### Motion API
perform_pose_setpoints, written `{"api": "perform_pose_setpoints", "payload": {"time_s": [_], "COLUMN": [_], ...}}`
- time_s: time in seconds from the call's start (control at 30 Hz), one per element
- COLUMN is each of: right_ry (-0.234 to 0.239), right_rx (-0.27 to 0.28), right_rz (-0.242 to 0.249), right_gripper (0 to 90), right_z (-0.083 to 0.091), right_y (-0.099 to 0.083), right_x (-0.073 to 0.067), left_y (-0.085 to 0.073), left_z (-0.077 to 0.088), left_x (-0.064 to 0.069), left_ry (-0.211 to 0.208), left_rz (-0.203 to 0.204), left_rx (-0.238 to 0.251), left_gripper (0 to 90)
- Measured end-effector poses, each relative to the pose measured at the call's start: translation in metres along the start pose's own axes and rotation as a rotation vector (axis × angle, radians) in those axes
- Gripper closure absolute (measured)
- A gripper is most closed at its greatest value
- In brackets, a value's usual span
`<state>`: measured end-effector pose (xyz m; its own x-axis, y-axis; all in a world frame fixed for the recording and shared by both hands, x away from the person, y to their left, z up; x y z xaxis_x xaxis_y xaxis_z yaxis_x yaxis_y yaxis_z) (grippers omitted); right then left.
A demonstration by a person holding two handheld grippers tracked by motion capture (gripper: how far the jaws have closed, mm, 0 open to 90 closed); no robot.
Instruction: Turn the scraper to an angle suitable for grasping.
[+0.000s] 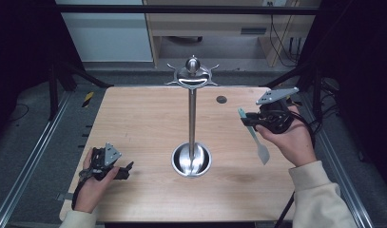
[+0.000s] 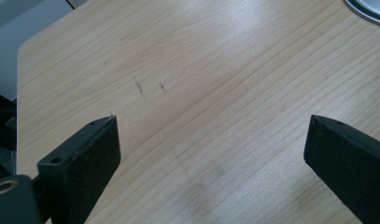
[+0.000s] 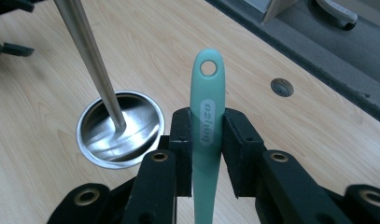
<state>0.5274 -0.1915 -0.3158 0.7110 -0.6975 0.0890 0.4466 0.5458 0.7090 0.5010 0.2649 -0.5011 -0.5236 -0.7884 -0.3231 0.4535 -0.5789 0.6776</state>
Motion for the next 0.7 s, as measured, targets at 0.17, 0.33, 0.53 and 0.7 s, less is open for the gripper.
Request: {"api": "perform_pose_setpoints", "payload": {"time_s": [0.17, 0.33, 0.53, 0.7], "right_ry": [0.013, 0.029, 0.027, 0.026], "right_rx": [0.042, 0.091, 0.123, 0.164], "right_rz": [-0.010, -0.021, -0.014, -0.022], "right_gripper": [74.6, 74.5, 74.5, 74.5], "right_z": [0.006, 0.013, 0.018, 0.023], "right_y": [0.005, 0.012, 0.017, 0.022], "right_x": [-0.001, -0.002, -0.006, -0.008], "left_y": [0.000, 0.000, 0.000, 0.000], "left_z": [0.000, 0.000, 0.000, -0.001], "left_x": [0.000, 0.000, 0.001, 0.001], "left_ry": [-0.002, -0.002, -0.003, -0.003], "left_rz": [-0.002, -0.002, -0.002, -0.004], "left_rx": [-0.004, -0.004, -0.002, -0.004], "left_gripper": [3.5, 3.5, 3.5, 3.5]}}
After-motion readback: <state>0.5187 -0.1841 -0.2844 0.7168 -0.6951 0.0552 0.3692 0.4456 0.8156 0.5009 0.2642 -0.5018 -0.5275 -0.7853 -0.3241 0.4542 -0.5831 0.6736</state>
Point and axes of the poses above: each handheld gripper's, and its own axes: z roughly backward along the jaws, y roughly out of its top, x roughly to its right, the point moved 5 cm from there along -z, roughly forward along the jaws, and after that the axes turned 4 degrees about -x, right-handed, at the moved point
